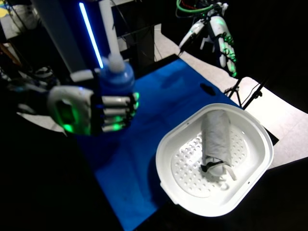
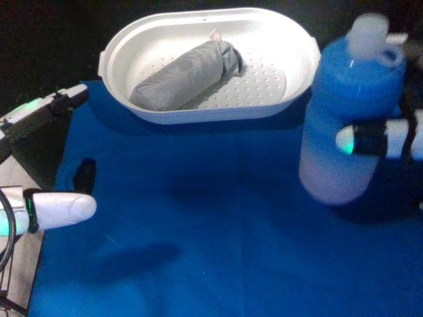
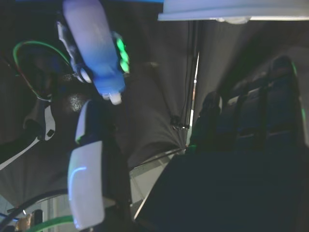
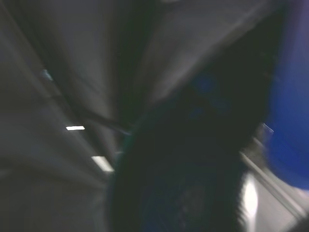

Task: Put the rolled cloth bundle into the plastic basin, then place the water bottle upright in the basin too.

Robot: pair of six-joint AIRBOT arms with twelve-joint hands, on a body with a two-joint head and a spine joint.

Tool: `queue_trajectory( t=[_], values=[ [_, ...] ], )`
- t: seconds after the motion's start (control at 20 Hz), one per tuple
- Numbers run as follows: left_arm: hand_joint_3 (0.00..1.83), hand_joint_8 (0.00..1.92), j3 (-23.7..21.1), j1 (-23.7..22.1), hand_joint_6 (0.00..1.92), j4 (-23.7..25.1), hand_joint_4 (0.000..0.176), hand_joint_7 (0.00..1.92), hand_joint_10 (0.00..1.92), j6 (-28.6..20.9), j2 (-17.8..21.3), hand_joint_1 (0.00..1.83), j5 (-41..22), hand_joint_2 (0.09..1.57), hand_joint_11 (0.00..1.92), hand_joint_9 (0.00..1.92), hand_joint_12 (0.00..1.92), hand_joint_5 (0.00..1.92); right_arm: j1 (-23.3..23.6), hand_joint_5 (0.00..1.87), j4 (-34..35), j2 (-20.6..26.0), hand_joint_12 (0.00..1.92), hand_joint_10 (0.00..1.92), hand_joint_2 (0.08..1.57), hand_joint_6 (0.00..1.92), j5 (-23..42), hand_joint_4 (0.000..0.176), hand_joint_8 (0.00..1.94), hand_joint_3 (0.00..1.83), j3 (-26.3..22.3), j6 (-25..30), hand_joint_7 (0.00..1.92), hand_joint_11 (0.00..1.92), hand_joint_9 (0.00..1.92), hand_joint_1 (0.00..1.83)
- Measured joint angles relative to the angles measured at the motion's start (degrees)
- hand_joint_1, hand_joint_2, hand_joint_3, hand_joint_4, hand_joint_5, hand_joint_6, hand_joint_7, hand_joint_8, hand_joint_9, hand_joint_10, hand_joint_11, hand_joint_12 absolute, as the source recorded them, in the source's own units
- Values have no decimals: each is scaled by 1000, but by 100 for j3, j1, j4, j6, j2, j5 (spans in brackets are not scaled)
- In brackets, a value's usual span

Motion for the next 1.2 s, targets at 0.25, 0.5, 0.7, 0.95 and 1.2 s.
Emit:
queue_trajectory(
  t=[0.25, 0.5, 0.7, 0.95, 1.2],
  values=[
    [0, 3, 0, 0, 5, -2, 173, 11, 0, -4, 0, 535, 0, 839, 72, 0, 112, 69, 643, 798, -184, -37, 1859, 1686, 1207, 1264, -9, 0, 1461, 0, 240, -17, 905, 946, 1033, 1119],
    [0, 1, 7, 0, 0, -4, 176, 23, 0, -24, -2, 546, 2, 834, 46, 0, 122, 68, 1460, 782, 144, -304, 1893, 1708, 1215, 1285, -162, 0, 1492, 2, 660, -319, 909, 896, 987, 1114],
    [0, 2, 39, 0, 2, 31, 176, 24, 4, -70, -44, 529, -37, 838, 45, 15, 143, 64, 1980, 832, 278, -820, 1883, 1657, 1185, 1212, -721, 0, 1410, 0, 1239, -415, 955, 904, 1023, 1131],
    [5, 0, 111, 0, 0, 15, 176, 0, 0, -101, -114, 393, -63, 878, 0, 0, 47, 0, 2179, 851, 820, -1331, 1750, 1587, 1159, 1037, -1471, 0, 1276, 0, 1969, -472, 961, 924, 994, 1235],
    [3, 0, 173, 0, 0, 74, 176, 0, 0, -188, -173, 376, -98, 881, 0, 0, 0, 0, 2243, 854, 1364, -1740, 1652, 1545, 1156, 1009, -1808, 0, 1273, 0, 2507, -474, 964, 1086, 1057, 1246]
  ],
)
